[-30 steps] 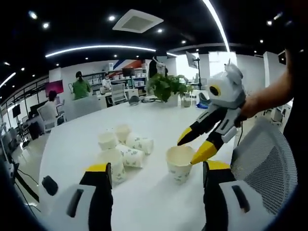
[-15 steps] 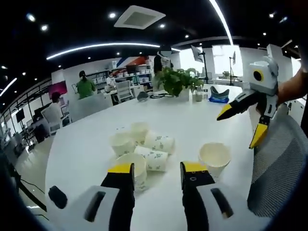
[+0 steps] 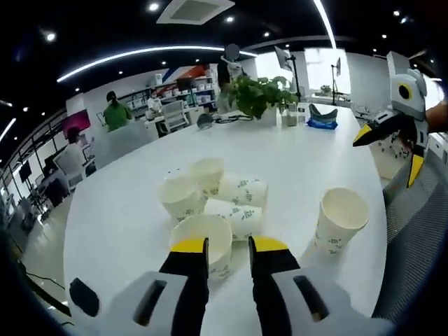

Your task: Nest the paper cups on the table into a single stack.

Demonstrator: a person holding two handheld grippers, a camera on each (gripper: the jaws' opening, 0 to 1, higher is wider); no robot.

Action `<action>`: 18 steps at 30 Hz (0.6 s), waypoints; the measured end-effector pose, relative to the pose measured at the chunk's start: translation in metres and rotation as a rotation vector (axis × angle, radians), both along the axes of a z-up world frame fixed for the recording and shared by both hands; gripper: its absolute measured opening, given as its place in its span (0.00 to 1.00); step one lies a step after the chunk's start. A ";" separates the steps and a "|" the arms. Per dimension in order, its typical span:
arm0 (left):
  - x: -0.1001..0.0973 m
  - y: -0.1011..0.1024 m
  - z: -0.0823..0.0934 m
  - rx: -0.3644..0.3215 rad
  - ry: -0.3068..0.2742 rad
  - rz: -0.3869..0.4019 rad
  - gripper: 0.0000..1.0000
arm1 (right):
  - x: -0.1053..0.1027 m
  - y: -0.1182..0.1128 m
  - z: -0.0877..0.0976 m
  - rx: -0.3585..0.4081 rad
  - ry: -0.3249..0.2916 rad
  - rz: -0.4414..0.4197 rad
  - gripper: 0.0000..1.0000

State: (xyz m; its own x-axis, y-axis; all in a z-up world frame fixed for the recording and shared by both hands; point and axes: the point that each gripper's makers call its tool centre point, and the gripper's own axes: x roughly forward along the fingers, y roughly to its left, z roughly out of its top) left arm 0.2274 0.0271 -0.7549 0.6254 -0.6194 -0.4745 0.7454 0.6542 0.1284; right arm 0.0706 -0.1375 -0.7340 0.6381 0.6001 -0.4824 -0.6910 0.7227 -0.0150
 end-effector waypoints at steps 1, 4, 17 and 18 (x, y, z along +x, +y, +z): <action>0.004 -0.002 -0.002 0.009 0.008 -0.004 0.19 | -0.001 -0.002 -0.001 -0.003 0.000 -0.004 0.76; 0.011 -0.005 -0.010 0.033 0.035 -0.009 0.18 | -0.002 -0.004 -0.001 0.006 0.002 -0.015 0.76; 0.019 -0.020 -0.027 0.136 0.091 -0.065 0.05 | -0.002 -0.014 -0.002 0.027 0.006 -0.077 0.75; 0.019 -0.020 -0.027 0.140 0.091 -0.068 0.03 | -0.002 -0.014 -0.002 0.027 0.005 -0.077 0.75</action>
